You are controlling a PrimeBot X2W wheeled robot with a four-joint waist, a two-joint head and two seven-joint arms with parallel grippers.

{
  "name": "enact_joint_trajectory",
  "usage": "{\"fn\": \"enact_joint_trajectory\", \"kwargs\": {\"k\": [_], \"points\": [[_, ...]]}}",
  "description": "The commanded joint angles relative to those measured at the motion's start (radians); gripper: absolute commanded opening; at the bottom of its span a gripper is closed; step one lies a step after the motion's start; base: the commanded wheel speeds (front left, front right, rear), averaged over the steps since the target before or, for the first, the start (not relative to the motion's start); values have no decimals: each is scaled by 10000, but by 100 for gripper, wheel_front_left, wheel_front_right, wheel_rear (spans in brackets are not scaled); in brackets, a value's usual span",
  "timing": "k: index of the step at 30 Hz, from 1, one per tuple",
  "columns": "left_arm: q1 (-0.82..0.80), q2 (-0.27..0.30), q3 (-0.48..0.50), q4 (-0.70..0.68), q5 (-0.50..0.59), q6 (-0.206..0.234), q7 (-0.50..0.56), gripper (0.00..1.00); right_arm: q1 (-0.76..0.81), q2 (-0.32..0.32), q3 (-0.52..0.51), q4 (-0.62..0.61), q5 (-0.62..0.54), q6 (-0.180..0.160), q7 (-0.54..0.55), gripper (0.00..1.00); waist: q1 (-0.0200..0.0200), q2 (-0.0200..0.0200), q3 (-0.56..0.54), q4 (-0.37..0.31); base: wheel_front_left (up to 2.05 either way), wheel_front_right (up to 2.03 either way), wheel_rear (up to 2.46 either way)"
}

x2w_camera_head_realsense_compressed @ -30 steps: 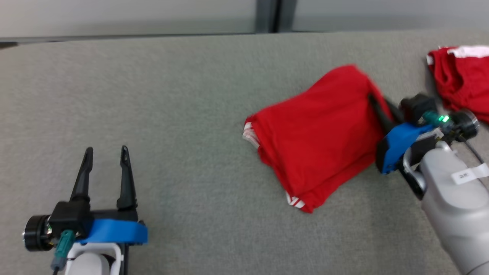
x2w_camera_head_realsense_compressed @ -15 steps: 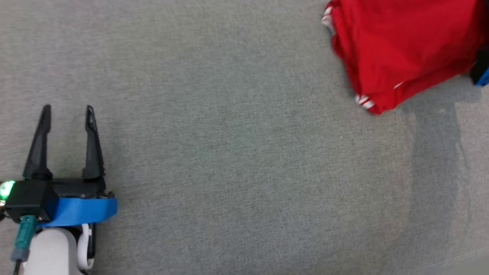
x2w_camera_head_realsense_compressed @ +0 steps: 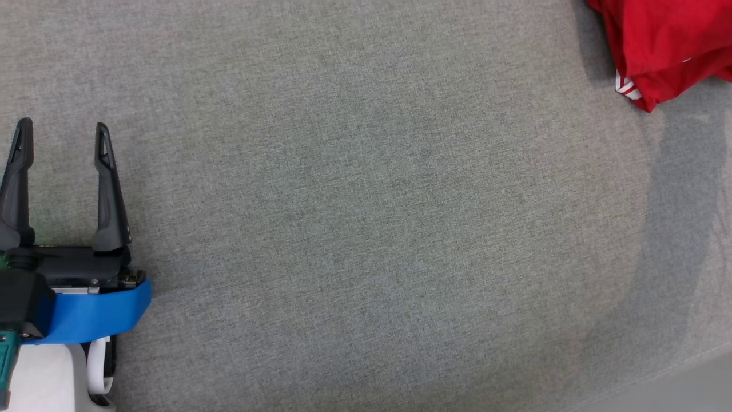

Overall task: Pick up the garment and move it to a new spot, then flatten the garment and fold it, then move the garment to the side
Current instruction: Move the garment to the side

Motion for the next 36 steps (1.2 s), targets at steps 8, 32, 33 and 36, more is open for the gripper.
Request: {"fn": "enact_joint_trajectory", "kwargs": {"k": [8,32,33,36], "points": [[-30,27,32,348,-240,74,32,100,61,441,-420,472,-289,-2,667,100,0,-1,122,52,0,0,0],[1514,-910,321,1968,-940,342,-8,100,3205,2902,190,-1369,-629,-2,-1337,100,0,-1,-3408,1521,0,0,0],[1591,-955,336,2055,-960,338,-8,100,3474,2979,204,-1554,-611,-2,-1357,100,0,-1,-3548,1595,0,0,0],[1694,-1039,340,2216,-961,322,-9,100,4090,3189,148,-2038,-505,-2,-1365,100,0,-1,-3790,1741,0,0,0]]}}
